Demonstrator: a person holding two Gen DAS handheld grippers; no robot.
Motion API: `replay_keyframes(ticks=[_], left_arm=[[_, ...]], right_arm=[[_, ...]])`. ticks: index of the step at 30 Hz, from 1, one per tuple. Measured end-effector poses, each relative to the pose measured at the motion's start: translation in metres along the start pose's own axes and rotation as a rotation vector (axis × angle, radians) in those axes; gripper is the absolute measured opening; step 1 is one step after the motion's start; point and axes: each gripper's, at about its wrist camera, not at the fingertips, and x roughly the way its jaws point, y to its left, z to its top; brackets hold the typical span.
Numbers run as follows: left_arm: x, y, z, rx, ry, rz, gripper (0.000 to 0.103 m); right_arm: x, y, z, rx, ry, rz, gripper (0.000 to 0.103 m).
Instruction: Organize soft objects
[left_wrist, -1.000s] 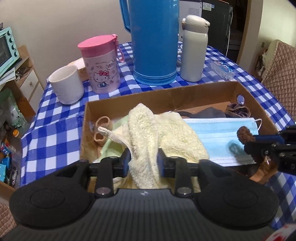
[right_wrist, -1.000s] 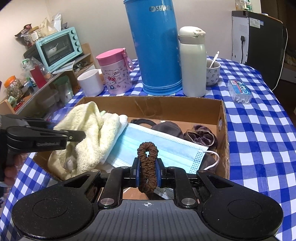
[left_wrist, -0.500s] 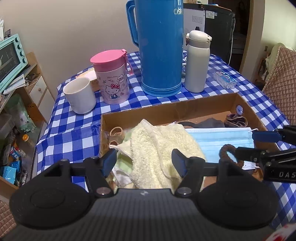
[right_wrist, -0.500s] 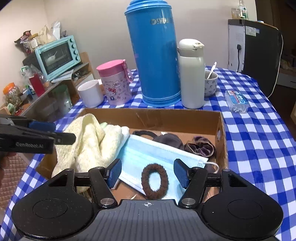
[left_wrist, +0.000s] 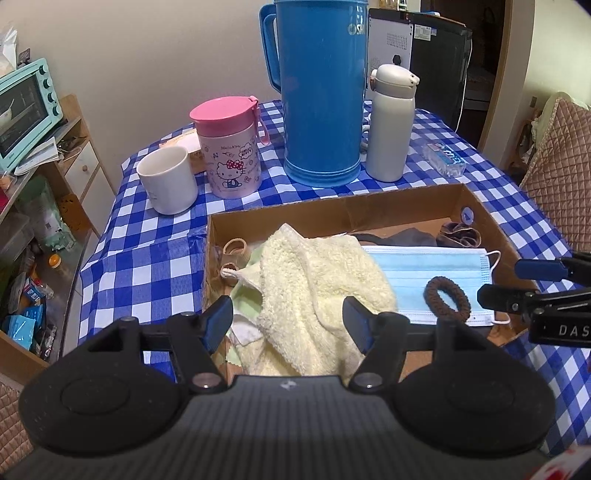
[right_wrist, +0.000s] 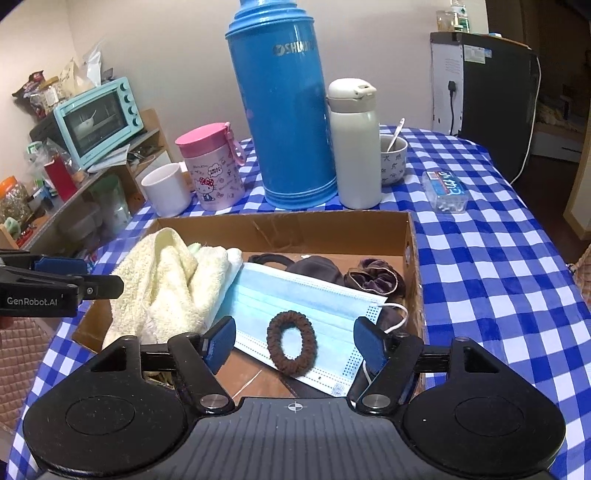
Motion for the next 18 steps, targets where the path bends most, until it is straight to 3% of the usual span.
replay_keyframes(ticks=[18], left_arm=[[-0.076, -0.021, -0.023, -0.068, -0.034, 0.025, 0.064]], right_arm=[[-0.062, 0.009, -0.012, 0.014, -0.022, 0.031, 0.074]])
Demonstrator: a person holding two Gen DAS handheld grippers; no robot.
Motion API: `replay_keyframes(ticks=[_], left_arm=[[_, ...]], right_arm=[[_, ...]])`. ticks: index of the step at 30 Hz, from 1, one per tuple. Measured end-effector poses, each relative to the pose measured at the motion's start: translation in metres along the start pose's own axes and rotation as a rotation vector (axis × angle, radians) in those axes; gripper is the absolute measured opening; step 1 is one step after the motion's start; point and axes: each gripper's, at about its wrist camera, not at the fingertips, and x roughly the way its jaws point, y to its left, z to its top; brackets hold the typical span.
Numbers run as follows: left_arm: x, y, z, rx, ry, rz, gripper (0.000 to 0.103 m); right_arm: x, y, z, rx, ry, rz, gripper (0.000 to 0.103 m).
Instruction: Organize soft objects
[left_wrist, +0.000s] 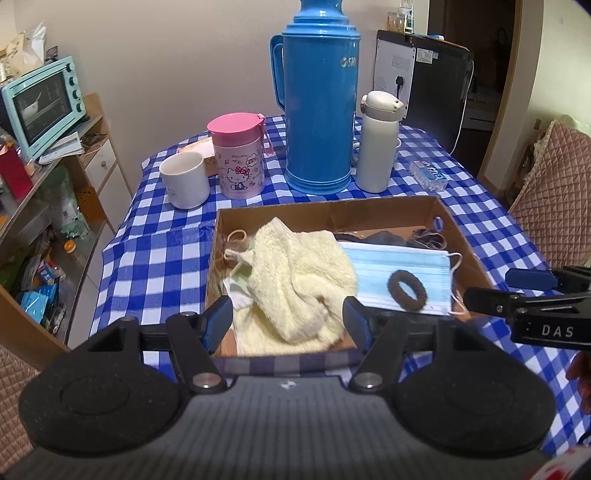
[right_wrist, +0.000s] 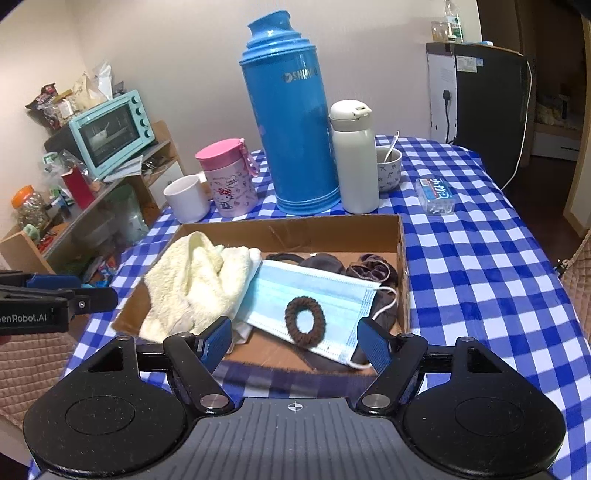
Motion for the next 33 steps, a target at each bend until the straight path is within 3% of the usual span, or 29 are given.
replay_keyframes(ticks=[13, 20, 33], left_arm=[[-0.079, -0.025, -0.040, -0.018, -0.074, 0.069, 0.076], [-0.115, -0.037, -0.063, -0.016, -0.077, 0.116, 0.076], [-0.169, -0.039, -0.100, -0.024, -0.043, 0.052, 0.076]], right_arm=[[-0.063, 0.006, -0.029, -0.022, -0.052, 0.051, 0.074], [-0.097, 0.007, -0.043, 0.014, -0.042, 0.064, 0.074], [-0.152, 0.039, -0.080, -0.009, -0.010, -0.013, 0.074]])
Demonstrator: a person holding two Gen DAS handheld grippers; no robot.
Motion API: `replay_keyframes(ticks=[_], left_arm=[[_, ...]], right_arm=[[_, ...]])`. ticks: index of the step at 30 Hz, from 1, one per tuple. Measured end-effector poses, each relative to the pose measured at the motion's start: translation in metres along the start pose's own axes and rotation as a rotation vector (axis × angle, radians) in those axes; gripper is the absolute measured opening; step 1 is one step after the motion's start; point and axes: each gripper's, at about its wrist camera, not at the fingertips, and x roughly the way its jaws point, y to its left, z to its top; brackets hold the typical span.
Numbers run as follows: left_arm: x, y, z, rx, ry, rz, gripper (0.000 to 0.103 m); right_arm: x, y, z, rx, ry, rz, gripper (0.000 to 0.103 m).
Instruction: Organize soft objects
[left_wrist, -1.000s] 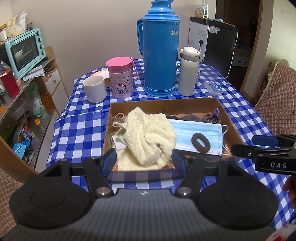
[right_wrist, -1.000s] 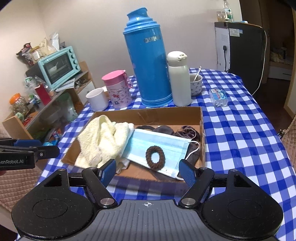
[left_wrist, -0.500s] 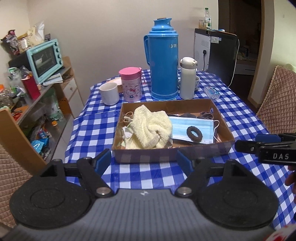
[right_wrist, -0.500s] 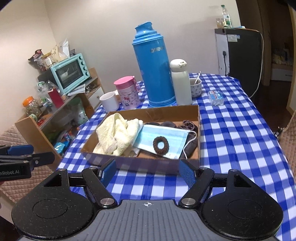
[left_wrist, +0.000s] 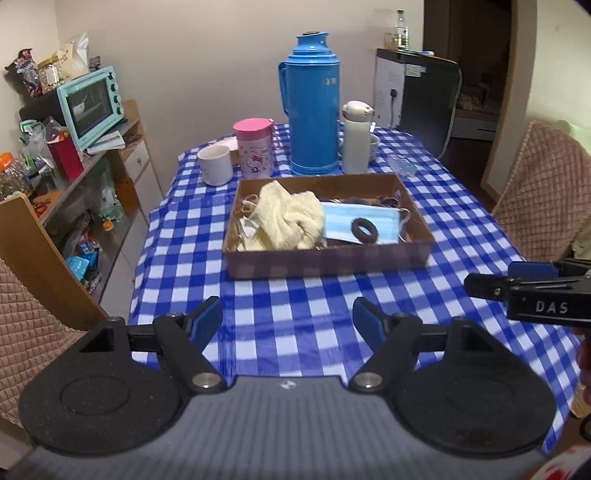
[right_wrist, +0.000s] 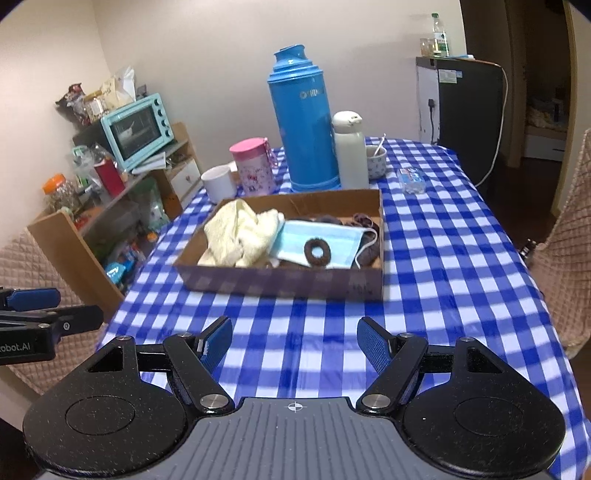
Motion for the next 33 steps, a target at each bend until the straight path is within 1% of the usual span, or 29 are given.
replay_keyframes(ticks=[9, 14, 21, 27, 33], left_arm=[[-0.035, 0.015, -0.039, 0.010, 0.019, -0.060, 0.076], [-0.055, 0.026, -0.061, 0.021, 0.022, -0.082, 0.076], [-0.077, 0.040, -0.086, 0.042, 0.022, -0.107, 0.076], [-0.093, 0.046, -0.102, 0.054, 0.026, -0.129, 0.076], [-0.104, 0.050, -0.119, 0.063, 0.039, -0.146, 0.076]], right_arm=[[-0.036, 0.035, -0.040, 0.024, 0.019, -0.029, 0.074], [-0.054, 0.056, -0.061, 0.033, 0.027, -0.042, 0.074], [-0.074, 0.075, -0.087, 0.088, 0.048, -0.049, 0.074], [-0.090, 0.091, -0.106, 0.072, 0.046, -0.073, 0.074], [-0.100, 0.105, -0.122, 0.065, 0.058, -0.069, 0.074]])
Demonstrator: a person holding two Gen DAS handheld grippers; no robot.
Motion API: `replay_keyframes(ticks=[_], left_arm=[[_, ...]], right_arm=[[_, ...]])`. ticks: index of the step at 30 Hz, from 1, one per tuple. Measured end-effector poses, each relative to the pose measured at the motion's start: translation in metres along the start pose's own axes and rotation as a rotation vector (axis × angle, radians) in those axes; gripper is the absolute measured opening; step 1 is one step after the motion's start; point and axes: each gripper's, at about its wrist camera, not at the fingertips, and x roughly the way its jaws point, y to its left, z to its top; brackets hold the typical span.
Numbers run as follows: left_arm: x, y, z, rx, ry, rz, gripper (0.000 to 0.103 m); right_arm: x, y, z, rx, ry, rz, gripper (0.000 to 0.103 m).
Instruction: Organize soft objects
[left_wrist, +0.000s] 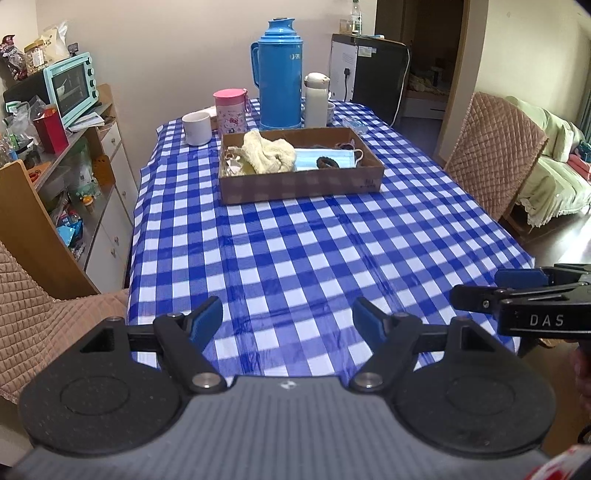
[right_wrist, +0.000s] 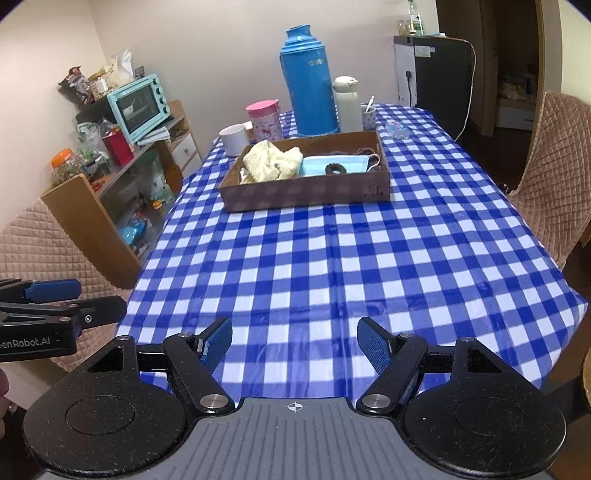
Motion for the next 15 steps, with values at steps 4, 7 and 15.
replay_keyframes(ticks=[4, 7, 15], left_arm=[[-0.004, 0.002, -0.010, 0.002, 0.012, -0.006, 0.076], [-0.006, 0.003, -0.015, 0.001, 0.019, -0.011, 0.076], [-0.006, 0.005, -0.021, -0.009, 0.028, -0.011, 0.076]], right_arm=[[-0.002, 0.007, -0.007, -0.009, 0.010, 0.003, 0.074], [-0.003, 0.011, -0.010, -0.015, 0.015, 0.006, 0.074], [-0.002, 0.016, -0.015, -0.027, 0.032, 0.010, 0.074]])
